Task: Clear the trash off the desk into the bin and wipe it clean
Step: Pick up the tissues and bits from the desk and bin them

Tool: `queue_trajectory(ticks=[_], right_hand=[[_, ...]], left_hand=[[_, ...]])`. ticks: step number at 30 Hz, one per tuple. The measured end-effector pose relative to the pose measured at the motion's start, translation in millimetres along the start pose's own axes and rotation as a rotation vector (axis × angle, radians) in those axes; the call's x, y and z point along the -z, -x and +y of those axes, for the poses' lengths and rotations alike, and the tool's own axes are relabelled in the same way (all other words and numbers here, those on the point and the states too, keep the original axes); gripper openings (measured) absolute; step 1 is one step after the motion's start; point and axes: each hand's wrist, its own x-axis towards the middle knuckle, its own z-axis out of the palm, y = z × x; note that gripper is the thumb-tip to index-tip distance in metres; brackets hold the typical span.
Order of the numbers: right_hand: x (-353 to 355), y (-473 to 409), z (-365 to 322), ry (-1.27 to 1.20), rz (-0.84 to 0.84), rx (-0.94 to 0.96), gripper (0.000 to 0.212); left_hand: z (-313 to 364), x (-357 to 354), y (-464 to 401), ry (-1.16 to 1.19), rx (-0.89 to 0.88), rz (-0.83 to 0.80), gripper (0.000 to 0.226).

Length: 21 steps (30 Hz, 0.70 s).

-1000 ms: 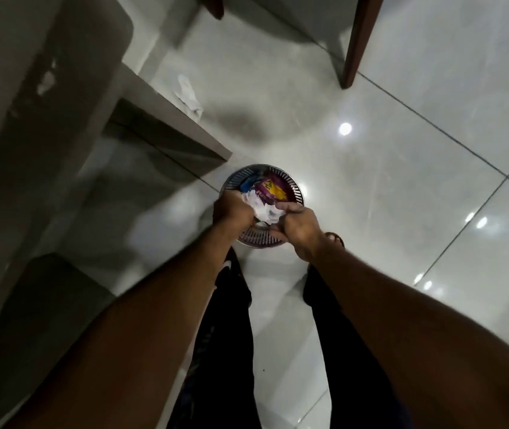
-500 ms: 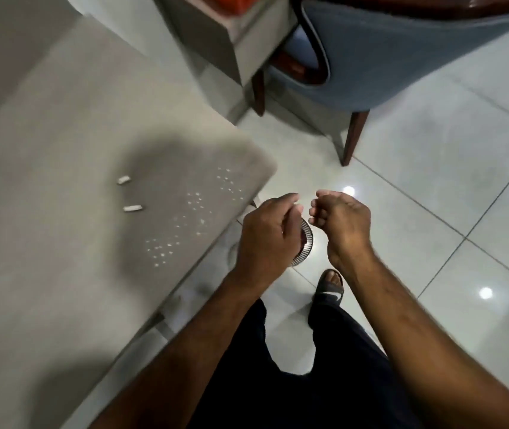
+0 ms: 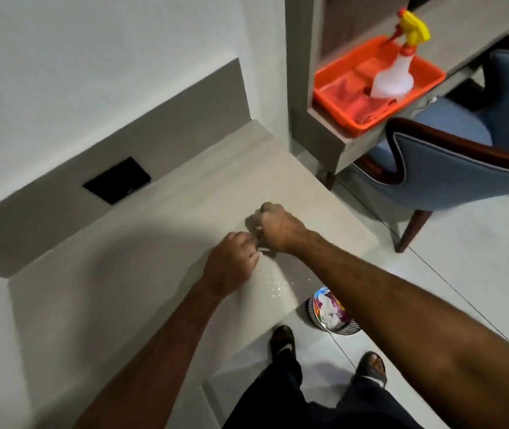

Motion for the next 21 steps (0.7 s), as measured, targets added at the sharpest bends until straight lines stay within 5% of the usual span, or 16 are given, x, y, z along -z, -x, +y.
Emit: queue_trajectory(ticks=[3,7,13,17,21], right_hand=[[-3.5,-9.7,3.2,0.307,-0.125,0.209,0.022],[-2.3,-4.4,17.1,0.349,-0.016,0.215,0.029],[0.2,69.2,68.9,0.187,0.144,-0.123,0.021],[-29.8,165.1,118.0,-0.076,0.537,-0.456,0.013],[-102.5,219.1,171.8,-0.254,0.443,-0.715,0.013]], left_hand=[[1.5,-13.9,4.3,-0.051,-0.021,-0.034,0.008],[9.5,-24.9,2.4,-0.059,0.040,-0.085,0.010],[67.0,-11.6,-10.7,0.093,0.312,-0.011,0.008],[150.1,-30.5,-9.7,0.330,0.264,0.054,0.013],[217.7,-102.3,10.1,0.445,0.247,-0.140,0.018]])
